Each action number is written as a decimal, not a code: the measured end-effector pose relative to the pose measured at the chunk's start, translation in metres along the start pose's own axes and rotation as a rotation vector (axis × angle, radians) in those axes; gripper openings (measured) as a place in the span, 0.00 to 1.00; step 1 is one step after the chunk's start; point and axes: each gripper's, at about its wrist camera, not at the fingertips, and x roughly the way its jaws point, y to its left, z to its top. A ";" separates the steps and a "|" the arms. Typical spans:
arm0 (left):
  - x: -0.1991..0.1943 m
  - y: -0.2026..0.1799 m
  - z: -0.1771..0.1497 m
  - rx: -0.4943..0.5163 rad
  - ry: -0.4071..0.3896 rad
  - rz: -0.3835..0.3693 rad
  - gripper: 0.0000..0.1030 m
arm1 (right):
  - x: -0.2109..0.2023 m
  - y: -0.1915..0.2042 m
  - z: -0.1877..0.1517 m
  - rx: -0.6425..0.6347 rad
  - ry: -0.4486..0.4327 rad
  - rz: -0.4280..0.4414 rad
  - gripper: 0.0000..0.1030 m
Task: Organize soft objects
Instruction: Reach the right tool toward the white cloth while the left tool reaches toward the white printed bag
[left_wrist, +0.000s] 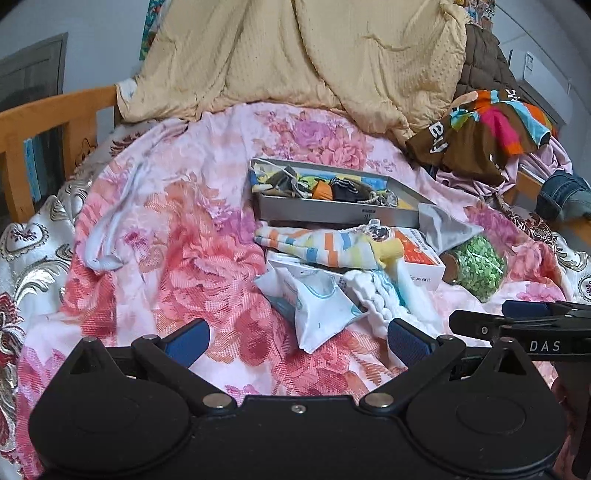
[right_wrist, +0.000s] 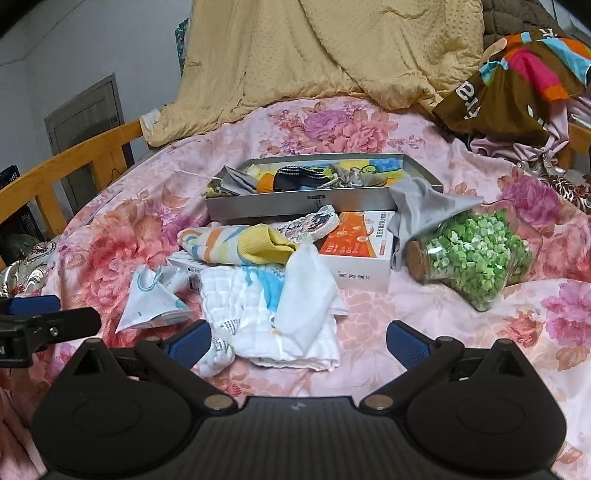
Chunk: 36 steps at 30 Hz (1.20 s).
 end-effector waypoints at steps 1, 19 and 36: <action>0.002 0.000 0.001 -0.002 0.005 -0.003 0.99 | 0.000 0.000 0.000 -0.002 0.002 0.005 1.00; 0.047 -0.005 0.021 0.042 0.044 -0.108 0.99 | 0.025 0.015 0.003 -0.138 0.062 0.111 1.00; 0.073 -0.002 0.026 0.006 0.114 -0.177 0.82 | 0.061 -0.016 0.028 -0.072 0.055 0.055 0.87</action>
